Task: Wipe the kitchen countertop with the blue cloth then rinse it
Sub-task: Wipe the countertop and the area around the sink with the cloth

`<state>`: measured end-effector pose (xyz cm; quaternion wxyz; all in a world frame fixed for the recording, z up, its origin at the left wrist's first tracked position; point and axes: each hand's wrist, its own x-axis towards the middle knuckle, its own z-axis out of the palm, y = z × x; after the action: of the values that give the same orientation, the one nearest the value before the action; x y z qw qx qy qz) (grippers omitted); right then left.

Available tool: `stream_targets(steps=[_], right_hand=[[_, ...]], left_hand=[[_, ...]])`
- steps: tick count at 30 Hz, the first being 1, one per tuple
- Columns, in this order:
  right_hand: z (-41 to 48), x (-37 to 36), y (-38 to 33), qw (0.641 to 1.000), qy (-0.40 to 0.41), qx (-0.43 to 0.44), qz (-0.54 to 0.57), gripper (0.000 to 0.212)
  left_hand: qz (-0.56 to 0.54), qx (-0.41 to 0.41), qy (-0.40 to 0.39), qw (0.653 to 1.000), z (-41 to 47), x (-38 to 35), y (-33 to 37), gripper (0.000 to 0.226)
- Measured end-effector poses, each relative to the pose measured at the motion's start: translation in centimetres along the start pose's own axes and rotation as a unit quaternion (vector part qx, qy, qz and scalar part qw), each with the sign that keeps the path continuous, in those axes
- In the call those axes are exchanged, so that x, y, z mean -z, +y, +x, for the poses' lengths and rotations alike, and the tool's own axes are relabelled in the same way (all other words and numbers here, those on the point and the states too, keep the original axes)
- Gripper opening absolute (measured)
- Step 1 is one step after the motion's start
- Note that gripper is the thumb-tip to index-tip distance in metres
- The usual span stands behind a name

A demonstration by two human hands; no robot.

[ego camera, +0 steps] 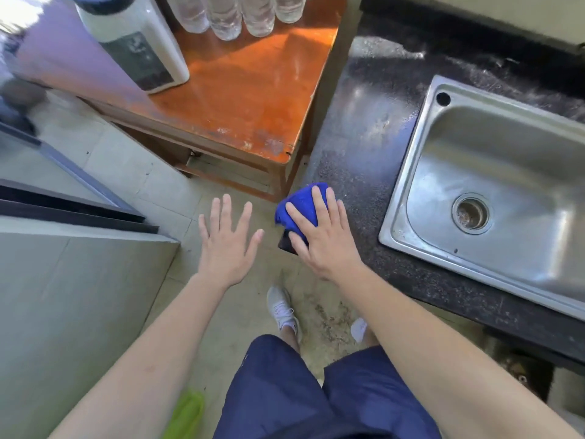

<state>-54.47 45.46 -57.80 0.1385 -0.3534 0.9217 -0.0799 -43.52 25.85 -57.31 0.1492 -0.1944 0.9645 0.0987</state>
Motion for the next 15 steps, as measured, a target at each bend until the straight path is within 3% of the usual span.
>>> stream_targets(steps=[6, 10, 15], right_hand=[[6.9, 2.2, 0.3, 0.996, -0.011, -0.089, 0.001, 0.057], [1.8, 0.0, -2.4, 0.993, 0.036, -0.104, 0.032, 0.056], [-4.3, -1.8, -3.4, 0.997, 0.019, -0.068, 0.019, 0.054]], left_hand=[[0.031, -0.028, 0.016, 0.999, 4.1, 3.3, -0.5, 0.063], [0.024, -0.058, 0.048, 0.997, 7.7, 4.8, 1.1, 0.060], [0.014, -0.065, 0.045, 0.997, 12.2, 5.6, 3.4, 0.061]])
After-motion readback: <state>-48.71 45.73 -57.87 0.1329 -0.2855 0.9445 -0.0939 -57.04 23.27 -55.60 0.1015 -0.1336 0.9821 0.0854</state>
